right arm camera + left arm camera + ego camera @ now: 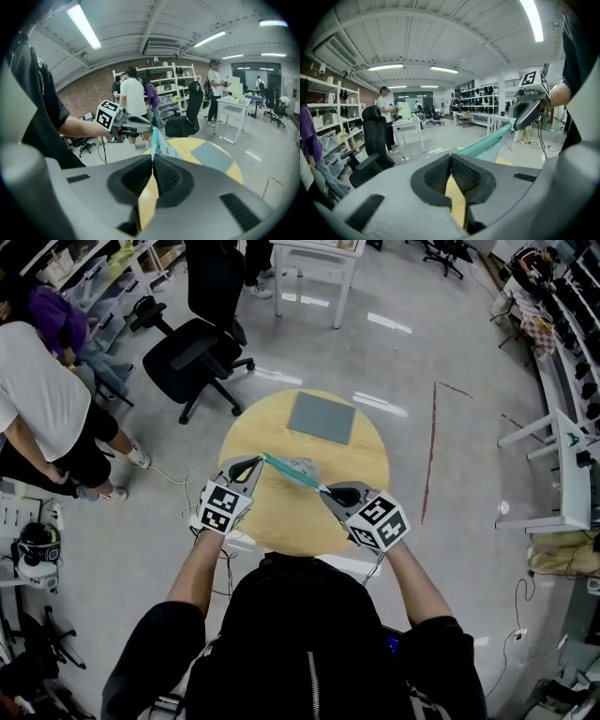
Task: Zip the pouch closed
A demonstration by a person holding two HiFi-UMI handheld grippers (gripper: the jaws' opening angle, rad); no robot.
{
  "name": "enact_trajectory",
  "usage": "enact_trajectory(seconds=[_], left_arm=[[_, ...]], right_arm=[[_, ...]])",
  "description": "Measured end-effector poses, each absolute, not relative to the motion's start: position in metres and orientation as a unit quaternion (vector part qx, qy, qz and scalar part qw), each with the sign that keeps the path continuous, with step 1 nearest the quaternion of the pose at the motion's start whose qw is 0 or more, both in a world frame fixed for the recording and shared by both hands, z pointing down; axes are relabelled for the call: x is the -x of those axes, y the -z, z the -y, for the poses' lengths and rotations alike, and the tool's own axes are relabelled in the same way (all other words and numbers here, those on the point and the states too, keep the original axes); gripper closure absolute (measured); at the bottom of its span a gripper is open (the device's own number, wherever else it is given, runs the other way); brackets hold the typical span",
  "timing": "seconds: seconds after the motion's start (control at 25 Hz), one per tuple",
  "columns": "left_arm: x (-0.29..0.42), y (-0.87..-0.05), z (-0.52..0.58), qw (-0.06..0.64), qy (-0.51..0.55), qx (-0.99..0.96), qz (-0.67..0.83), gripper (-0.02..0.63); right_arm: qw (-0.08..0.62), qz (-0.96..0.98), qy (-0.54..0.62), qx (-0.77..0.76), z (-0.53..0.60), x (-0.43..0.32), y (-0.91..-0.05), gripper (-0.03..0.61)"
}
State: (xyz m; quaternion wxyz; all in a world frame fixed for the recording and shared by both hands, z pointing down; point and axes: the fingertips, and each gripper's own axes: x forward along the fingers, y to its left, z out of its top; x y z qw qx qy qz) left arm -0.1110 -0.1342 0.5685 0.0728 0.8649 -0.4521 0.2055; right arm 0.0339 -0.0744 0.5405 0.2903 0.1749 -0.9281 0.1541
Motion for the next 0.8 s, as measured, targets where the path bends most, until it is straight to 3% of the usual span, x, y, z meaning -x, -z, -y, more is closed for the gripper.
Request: enact_trajectory(seconds=[0.56, 0.8], left_arm=[[0.122, -0.581, 0.133, 0.101, -0.188, -0.856, 0.47, 0.601], [0.125, -0.577, 0.131, 0.108, -0.175, -0.856, 0.474, 0.552]], right_arm=[[0.263, 0.933, -0.162, -0.184, 0.082, -0.026, -0.535, 0.569], [0.251, 0.933, -0.163, -0.198, 0.091, -0.028, -0.53, 0.569]])
